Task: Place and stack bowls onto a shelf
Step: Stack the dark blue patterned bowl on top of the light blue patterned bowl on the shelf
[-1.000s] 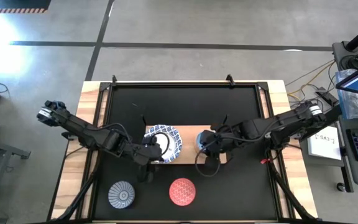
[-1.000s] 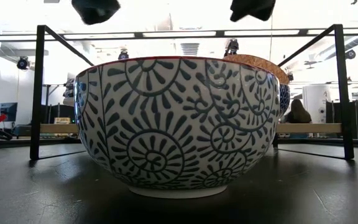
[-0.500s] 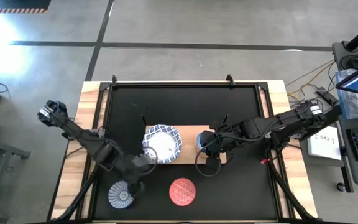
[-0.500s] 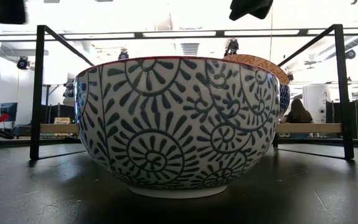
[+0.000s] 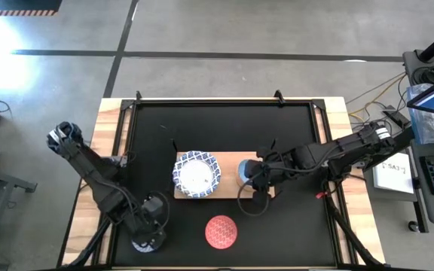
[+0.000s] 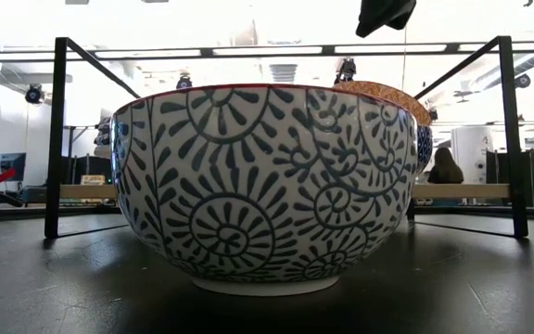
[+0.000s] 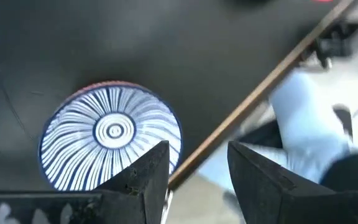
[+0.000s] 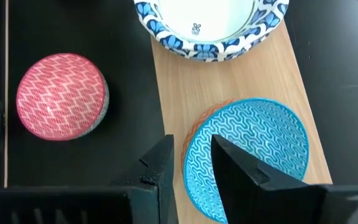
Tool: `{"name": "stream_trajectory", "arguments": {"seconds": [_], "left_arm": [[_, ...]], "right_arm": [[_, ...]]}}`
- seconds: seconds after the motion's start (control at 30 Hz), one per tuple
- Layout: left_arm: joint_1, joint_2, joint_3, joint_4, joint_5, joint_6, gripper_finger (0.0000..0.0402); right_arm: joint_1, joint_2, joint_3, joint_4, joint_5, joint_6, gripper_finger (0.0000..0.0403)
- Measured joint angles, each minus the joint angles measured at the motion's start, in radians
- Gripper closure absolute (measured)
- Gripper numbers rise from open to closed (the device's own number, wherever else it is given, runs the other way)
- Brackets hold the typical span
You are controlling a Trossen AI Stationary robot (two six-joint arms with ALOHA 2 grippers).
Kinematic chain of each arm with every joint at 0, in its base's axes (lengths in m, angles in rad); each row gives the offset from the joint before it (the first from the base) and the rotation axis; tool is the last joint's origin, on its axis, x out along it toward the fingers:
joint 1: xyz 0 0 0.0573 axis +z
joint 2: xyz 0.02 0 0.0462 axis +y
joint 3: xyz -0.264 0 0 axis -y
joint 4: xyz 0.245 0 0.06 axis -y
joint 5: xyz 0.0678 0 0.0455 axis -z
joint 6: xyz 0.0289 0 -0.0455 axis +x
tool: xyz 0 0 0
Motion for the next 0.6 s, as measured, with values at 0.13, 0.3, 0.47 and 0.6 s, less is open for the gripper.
{"name": "stream_trajectory", "arguments": {"seconds": [0.13,0.3,0.47,0.6], "left_arm": [[-0.03,0.062,0.0,0.003,-0.013,-0.073,0.0256],[-0.042,0.138,0.007,0.036,0.004,-0.077,0.0256],[-0.049,0.198,0.009,0.089,0.012,-0.066,0.0256],[-0.06,0.242,0.009,0.09,0.019,-0.065,0.0256]], "right_arm": [[0.013,0.0,-0.003,-0.008,0.0,0.002,0.0305],[0.027,0.0,-0.008,-0.009,0.0,0.021,0.0305],[0.042,0.0,-0.014,-0.01,0.0,0.055,0.0307],[0.057,0.0,-0.024,-0.01,0.0,0.069,0.0312]]}}
